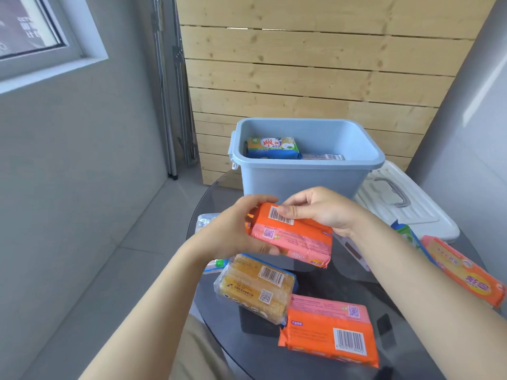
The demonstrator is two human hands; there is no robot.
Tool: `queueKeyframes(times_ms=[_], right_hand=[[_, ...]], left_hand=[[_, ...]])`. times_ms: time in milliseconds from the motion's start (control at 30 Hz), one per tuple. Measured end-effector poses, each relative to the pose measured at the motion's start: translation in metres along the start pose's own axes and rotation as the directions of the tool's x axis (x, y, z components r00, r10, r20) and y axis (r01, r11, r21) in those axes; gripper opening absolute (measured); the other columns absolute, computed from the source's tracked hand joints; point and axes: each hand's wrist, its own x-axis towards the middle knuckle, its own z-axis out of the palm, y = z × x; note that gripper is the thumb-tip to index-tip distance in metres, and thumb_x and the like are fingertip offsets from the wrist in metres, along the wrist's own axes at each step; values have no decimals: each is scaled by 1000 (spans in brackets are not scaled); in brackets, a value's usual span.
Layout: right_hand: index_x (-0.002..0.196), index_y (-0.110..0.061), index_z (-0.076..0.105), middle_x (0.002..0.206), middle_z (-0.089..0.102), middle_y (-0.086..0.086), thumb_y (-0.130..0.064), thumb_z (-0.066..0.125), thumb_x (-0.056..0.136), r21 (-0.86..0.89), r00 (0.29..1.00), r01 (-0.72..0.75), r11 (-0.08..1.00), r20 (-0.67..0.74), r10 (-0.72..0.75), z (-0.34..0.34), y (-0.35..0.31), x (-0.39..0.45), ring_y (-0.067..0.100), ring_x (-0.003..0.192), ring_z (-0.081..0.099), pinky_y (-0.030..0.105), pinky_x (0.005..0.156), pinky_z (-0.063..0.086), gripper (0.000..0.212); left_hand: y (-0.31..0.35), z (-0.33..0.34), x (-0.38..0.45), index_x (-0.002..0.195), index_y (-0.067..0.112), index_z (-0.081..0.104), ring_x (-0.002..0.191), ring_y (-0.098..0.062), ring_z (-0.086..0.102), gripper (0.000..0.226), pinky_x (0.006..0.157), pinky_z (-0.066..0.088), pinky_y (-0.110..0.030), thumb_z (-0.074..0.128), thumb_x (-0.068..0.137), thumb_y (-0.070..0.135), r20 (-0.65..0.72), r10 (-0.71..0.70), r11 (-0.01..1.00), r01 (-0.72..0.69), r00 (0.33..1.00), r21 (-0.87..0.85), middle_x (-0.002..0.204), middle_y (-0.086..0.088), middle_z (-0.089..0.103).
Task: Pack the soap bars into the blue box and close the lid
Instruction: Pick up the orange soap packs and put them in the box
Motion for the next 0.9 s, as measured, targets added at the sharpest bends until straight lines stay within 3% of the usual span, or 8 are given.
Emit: queueKeyframes(times_ms=[133, 267, 333, 433, 533, 667, 800, 900], right_hand=[[85, -18, 75, 80, 77, -1, -64, 72, 47, -27, 999, -35, 999, -29, 35, 2, 1, 11, 12, 70, 71, 24, 68, 55, 59], [93, -12, 72, 90, 75, 6, -40, 75, 68, 117, 988, -24, 993, -147, 41, 3, 13, 12, 21, 81, 71, 38, 84, 56, 38], [96, -17, 71, 95, 75, 2, -32, 73, 76, 85, 971, 21, 996, -240, 0, 10, 20, 11, 20, 90, 71, 36, 88, 54, 25], [83, -35, 68, 84, 72, -15, -32, 71, 79, -22, 929, 73, 997, -361, -76, 21, 22, 8, 3, 82, 69, 24, 77, 53, 5], [78, -39, 66, 80, 70, -19, -34, 69, 80, -88, 918, 38, 995, -391, -69, 24, 22, 5, -4, 75, 66, 25, 77, 53, 5], [93, -22, 69, 93, 74, -1, -47, 60, 84, -96, 933, -127, 987, -350, 86, 23, 24, -3, 17, 82, 71, 36, 78, 57, 28], [92, -13, 68, 93, 73, 9, -34, 57, 89, 76, 940, -146, 986, -301, 162, 24, 17, -10, 17, 73, 70, 30, 65, 59, 24], [102, -5, 69, 91, 72, 9, -27, 59, 90, 172, 934, -157, 973, -295, 203, 22, 14, -18, 19, 74, 68, 32, 70, 57, 27]], left_hand=[[-12, -8, -1, 115, 32, 52, 96, -3, 60, 71, 73, 48, -7, 90, 56, 25, -171, -16, 1000, 13, 985, -19, 108, 8, 63], [-26, -12, 3, 118, 26, 52, 96, -5, 59, 75, 73, 48, -12, 88, 54, 38, -327, -77, 995, 95, 942, 39, 111, 7, 60], [-31, -9, 5, 119, 26, 49, 99, -10, 57, 76, 80, 49, -22, 87, 54, 42, -327, -97, 984, 139, 940, 109, 115, 4, 57], [-34, -5, 7, 121, 25, 45, 102, -13, 55, 78, 82, 49, -26, 85, 57, 45, -302, -134, 974, 182, 944, 135, 118, 3, 53], [-33, -3, 9, 129, 26, 40, 107, -12, 52, 83, 86, 48, -27, 83, 62, 44, -258, -125, 973, 169, 958, 157, 125, 4, 46], [-33, 0, 7, 138, 32, 26, 104, -11, 47, 98, 82, 43, -24, 85, 60, 29, -155, -140, 957, 174, 978, 231, 122, 8, 36], [-29, -1, 9, 137, 31, 31, 104, -12, 50, 94, 82, 45, -26, 85, 60, 25, -171, -109, 949, 154, 979, 275, 123, 4, 47], [-23, -3, 6, 137, 32, 34, 100, -12, 58, 93, 82, 51, -25, 86, 60, 28, -167, -87, 956, 129, 982, 263, 120, 6, 55]])
